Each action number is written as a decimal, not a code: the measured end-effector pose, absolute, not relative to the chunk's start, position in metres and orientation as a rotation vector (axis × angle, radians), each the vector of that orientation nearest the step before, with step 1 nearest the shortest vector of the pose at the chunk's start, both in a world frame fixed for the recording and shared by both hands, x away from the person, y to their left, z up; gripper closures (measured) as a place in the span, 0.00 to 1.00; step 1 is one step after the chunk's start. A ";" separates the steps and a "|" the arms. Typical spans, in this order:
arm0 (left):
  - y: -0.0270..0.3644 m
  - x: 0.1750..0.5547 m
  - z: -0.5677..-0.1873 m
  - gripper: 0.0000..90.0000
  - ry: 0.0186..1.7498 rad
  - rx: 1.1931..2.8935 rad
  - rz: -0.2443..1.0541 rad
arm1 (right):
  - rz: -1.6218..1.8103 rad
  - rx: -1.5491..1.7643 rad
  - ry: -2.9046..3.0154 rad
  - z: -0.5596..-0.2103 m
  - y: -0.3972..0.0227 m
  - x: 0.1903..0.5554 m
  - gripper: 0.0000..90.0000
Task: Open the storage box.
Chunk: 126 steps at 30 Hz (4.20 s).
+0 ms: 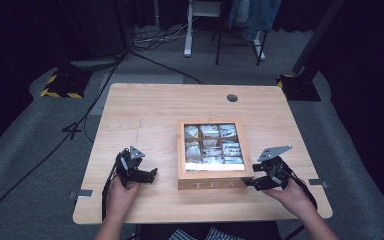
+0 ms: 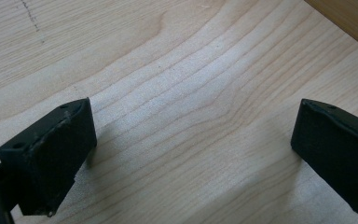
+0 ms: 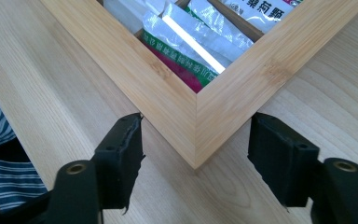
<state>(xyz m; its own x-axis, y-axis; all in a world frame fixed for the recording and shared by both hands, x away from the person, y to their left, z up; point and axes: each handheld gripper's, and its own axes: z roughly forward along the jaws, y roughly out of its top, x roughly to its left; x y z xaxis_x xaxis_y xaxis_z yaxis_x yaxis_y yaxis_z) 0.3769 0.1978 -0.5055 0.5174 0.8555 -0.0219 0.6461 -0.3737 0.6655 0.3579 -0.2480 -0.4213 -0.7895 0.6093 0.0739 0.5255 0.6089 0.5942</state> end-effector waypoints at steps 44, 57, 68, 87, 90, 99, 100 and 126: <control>0.198 0.377 -0.506 0.01 1.219 2.139 0.436 | 1.010 0.948 2.505 -0.389 -0.257 0.340 0.69; 0.198 0.377 -0.506 0.01 1.217 2.139 0.435 | 1.138 0.975 2.427 -0.376 -0.266 0.340 0.82; 0.198 0.374 -0.505 0.01 1.216 2.143 0.439 | 1.234 0.982 2.379 -0.363 -0.270 0.346 0.93; 0.198 0.375 -0.506 0.00 1.219 2.138 0.432 | 1.333 0.969 2.255 -0.346 -0.265 0.356 1.00; 0.198 0.375 -0.506 0.00 1.220 2.137 0.432 | 1.370 0.972 2.219 -0.342 -0.266 0.360 1.00; 0.198 0.375 -0.506 0.00 1.220 2.137 0.432 | 1.367 0.964 2.115 -0.339 -0.259 0.361 1.00; 0.198 0.375 -0.506 0.00 1.219 2.138 0.432 | 1.366 0.964 2.104 -0.339 -0.258 0.361 1.00; 0.197 0.375 -0.505 0.00 1.220 2.139 0.431 | 1.297 0.895 1.851 -0.340 -0.239 0.362 1.00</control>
<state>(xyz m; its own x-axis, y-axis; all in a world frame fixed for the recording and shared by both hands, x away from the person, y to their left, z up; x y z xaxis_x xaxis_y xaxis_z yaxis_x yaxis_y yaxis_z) 0.3750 0.1975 -0.5054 0.5173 0.8554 -0.0265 0.6488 -0.3718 0.6639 0.3620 -0.2394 -0.3404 -0.5198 0.8408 -0.1512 0.1447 0.2611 0.9544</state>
